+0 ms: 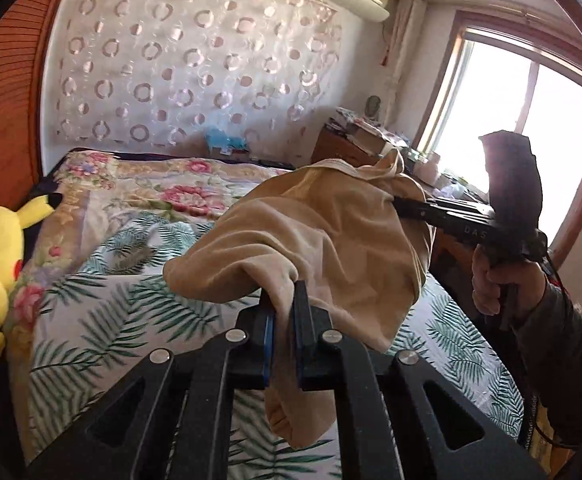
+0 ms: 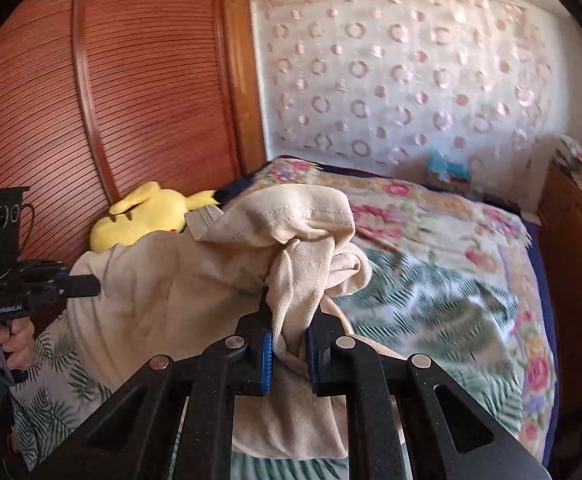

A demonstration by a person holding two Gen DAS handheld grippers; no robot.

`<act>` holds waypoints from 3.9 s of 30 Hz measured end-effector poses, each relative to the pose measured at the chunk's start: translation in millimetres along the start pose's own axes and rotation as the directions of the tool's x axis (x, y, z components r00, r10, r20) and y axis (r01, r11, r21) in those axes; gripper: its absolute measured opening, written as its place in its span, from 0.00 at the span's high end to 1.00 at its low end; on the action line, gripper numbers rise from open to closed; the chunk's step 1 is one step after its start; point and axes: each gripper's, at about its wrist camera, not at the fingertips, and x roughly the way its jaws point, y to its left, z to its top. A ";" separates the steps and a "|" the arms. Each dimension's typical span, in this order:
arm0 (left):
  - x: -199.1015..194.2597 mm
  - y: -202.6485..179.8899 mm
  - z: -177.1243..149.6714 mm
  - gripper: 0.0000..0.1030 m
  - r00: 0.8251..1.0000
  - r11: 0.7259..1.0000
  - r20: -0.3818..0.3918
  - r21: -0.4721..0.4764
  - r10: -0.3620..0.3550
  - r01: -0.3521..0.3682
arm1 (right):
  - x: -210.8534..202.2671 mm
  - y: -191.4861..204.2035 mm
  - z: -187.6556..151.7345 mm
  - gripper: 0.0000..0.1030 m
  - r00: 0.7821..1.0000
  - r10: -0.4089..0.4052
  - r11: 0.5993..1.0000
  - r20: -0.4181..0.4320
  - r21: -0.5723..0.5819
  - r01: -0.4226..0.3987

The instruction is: Fold small clothes

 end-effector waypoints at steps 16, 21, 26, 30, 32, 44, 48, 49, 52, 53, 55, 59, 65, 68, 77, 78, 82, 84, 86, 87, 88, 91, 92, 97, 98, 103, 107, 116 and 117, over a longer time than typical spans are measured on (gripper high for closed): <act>-46.8 135.7 -95.9 0.92 0.933 0.911 -0.086 -0.199 0.350 -0.360 | 244.8 160.7 108.2 0.86 0.963 0.172 0.929 -0.207 -0.291 -0.229; -44.8 145.2 -106.9 0.92 0.920 0.896 -0.109 -0.211 0.377 -0.392 | 262.6 146.8 114.4 0.71 0.978 0.103 0.975 -0.180 -0.177 -0.135; -51.8 142.4 -101.9 0.87 0.912 0.895 -0.092 -0.176 0.400 -0.410 | 233.3 150.8 98.8 0.68 0.985 0.101 0.987 -0.140 -0.106 -0.116; -66.2 130.1 -95.5 0.69 0.913 0.904 -0.030 -0.132 0.406 -0.407 | 195.8 156.7 72.6 0.68 0.988 0.117 0.991 -0.101 -0.048 -0.123; -74.0 121.8 -92.7 0.55 0.919 0.913 0.011 -0.118 0.394 -0.390 | 170.1 154.9 53.9 0.68 0.990 0.105 0.993 -0.091 -0.039 -0.109; -76.4 26.2 -69.8 0.19 0.941 0.946 0.111 0.020 0.321 -0.325 | -10.8 137.8 -54.1 0.59 0.999 -0.040 0.994 -0.005 0.102 0.040; -73.4 -10.0 -68.4 0.19 0.946 0.951 0.123 0.041 0.300 -0.307 | -57.0 143.8 -81.3 0.33 0.995 -0.099 0.985 -0.002 0.141 0.099; -72.6 -19.2 -68.3 0.19 0.948 0.952 0.128 0.051 0.293 -0.301 | -66.9 146.3 -86.6 0.33 0.993 -0.116 0.983 0.007 0.144 0.113; -70.5 -46.1 -67.5 0.19 0.948 0.951 0.142 0.081 0.285 -0.298 | -96.1 156.7 -99.9 0.33 0.987 -0.155 0.975 0.038 0.164 0.147; -70.4 -53.9 -67.4 0.19 0.948 0.951 0.148 0.089 0.283 -0.298 | -106.7 160.0 -103.7 0.33 0.984 -0.173 0.971 0.051 0.174 0.162; -70.2 -67.8 -67.0 0.19 0.948 0.951 0.157 0.097 0.278 -0.295 | -125.0 170.9 -111.3 0.33 0.972 -0.218 0.962 0.082 0.183 0.201; -70.0 -89.7 -64.6 0.19 0.951 0.954 0.163 0.105 0.263 -0.282 | -154.0 187.9 -124.8 0.33 0.952 -0.279 0.948 0.128 0.197 0.251; -72.7 -114.1 -65.7 0.19 0.942 0.943 0.178 0.124 0.285 -0.309 | -181.3 207.8 -139.5 0.33 0.927 -0.332 0.928 0.176 0.238 0.287; -74.7 -122.4 -68.4 0.19 0.940 0.939 0.174 0.129 0.294 -0.318 | -183.7 218.4 -153.3 0.33 0.920 -0.343 0.924 0.192 0.243 0.294; -77.4 -134.0 -77.7 0.19 0.944 0.944 0.160 0.121 0.287 -0.307 | -180.2 228.0 -169.0 0.33 0.904 -0.373 0.914 0.211 0.253 0.318; -78.8 -135.3 -78.1 0.19 0.945 0.945 0.162 0.120 0.284 -0.305 | -179.7 225.7 -169.5 0.33 0.903 -0.373 0.913 0.213 0.256 0.317; -85.0 -140.4 -78.5 0.19 0.945 0.948 0.178 0.117 0.274 -0.297 | -182.8 223.1 -171.9 0.33 0.901 -0.376 0.913 0.216 0.255 0.319; -87.1 -141.7 -79.1 0.19 0.942 0.946 0.186 0.114 0.279 -0.302 | -182.1 221.3 -172.0 0.33 0.900 -0.381 0.911 0.214 0.252 0.326; -87.5 -141.9 -78.9 0.19 0.939 0.943 0.188 0.114 0.287 -0.311 | -181.5 220.2 -172.7 0.33 0.901 -0.379 0.912 0.212 0.252 0.324; -87.6 -141.5 -78.8 0.19 0.938 0.942 0.187 0.112 0.292 -0.316 | -181.9 219.9 -173.6 0.33 0.901 -0.378 0.912 0.211 0.252 0.323; -87.4 -140.9 -79.0 0.19 0.937 0.942 0.186 0.110 0.295 -0.318 | -182.3 219.2 -175.0 0.33 0.901 -0.378 0.912 0.211 0.253 0.323; -88.0 -140.5 -80.0 0.19 0.938 0.944 0.190 0.109 0.289 -0.313 | -183.1 215.6 -175.6 0.33 0.902 -0.375 0.913 0.212 0.253 0.320; -88.1 -140.3 -80.3 0.19 0.938 0.943 0.190 0.108 0.290 -0.314 | -183.4 214.2 -175.5 0.33 0.902 -0.376 0.912 0.212 0.254 0.321; -87.5 -140.0 -80.6 0.19 0.937 0.943 0.188 0.107 0.293 -0.316 | -184.3 209.3 -175.9 0.33 0.903 -0.373 0.913 0.210 0.257 0.317; -87.6 -139.8 -80.7 0.19 0.937 0.943 0.188 0.106 0.293 -0.316 | -184.9 208.5 -175.7 0.33 0.904 -0.373 0.913 0.211 0.257 0.316; -87.9 -139.2 -80.6 0.19 0.937 0.943 0.189 0.105 0.294 -0.317 | -185.7 205.8 -176.9 0.33 0.904 -0.371 0.914 0.213 0.258 0.315; -87.9 -138.9 -80.5 0.19 0.937 0.943 0.188 0.106 0.294 -0.317 | -186.6 204.1 -177.2 0.33 0.903 -0.372 0.913 0.217 0.259 0.314; -87.9 -138.6 -80.7 0.19 0.937 0.943 0.189 0.106 0.293 -0.316 | -187.2 199.6 -179.9 0.33 0.902 -0.372 0.913 0.218 0.259 0.314; -88.0 -138.8 -80.8 0.19 0.937 0.943 0.189 0.105 0.293 -0.316 | -187.4 199.5 -180.3 0.33 0.902 -0.372 0.913 0.219 0.259 0.314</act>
